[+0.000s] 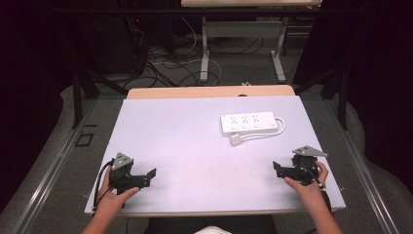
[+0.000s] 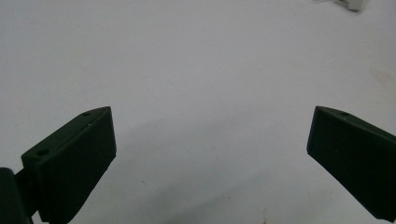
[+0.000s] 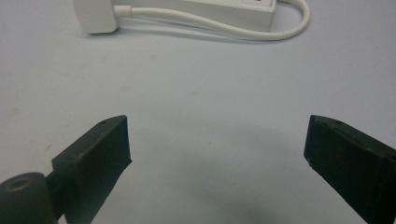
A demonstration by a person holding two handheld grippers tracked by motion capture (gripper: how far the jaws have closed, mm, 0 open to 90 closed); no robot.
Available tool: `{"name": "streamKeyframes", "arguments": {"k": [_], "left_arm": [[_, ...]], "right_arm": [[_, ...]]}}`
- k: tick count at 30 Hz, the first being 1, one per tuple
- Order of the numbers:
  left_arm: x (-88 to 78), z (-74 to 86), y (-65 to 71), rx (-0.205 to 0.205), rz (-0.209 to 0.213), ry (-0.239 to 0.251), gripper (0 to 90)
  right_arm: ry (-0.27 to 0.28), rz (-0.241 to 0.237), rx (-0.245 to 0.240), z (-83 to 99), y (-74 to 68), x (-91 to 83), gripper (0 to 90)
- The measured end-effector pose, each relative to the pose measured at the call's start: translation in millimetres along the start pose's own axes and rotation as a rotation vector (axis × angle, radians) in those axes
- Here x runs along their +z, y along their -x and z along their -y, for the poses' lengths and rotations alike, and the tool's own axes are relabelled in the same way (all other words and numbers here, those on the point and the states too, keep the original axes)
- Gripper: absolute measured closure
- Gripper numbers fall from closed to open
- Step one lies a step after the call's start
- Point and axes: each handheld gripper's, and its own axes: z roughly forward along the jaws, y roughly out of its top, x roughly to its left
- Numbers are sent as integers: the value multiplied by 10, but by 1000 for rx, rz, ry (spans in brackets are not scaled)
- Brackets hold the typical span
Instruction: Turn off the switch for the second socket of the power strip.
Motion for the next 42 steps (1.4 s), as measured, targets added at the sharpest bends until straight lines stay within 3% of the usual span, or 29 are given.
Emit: {"name": "streamKeyframes", "arguments": {"k": [8,13,23,32,42], "left_arm": [[-41,2,19,-2,-14,13,15],[-46,4,20,-2,-19,10,17],[-46,9,27,0,-21,7,20],[-47,15,17,-10,-23,3,22],[-51,20,16,-12,-25,4,24]], "right_arm": [[-2,-38,-22,-158,-163,-44,68],[-26,-50,-31,-246,-173,-16,68],[-47,-67,-94,-569,-222,18,90],[-55,-78,-100,-794,-231,39,139],[-90,-93,-141,-1069,-243,100,154]]}}
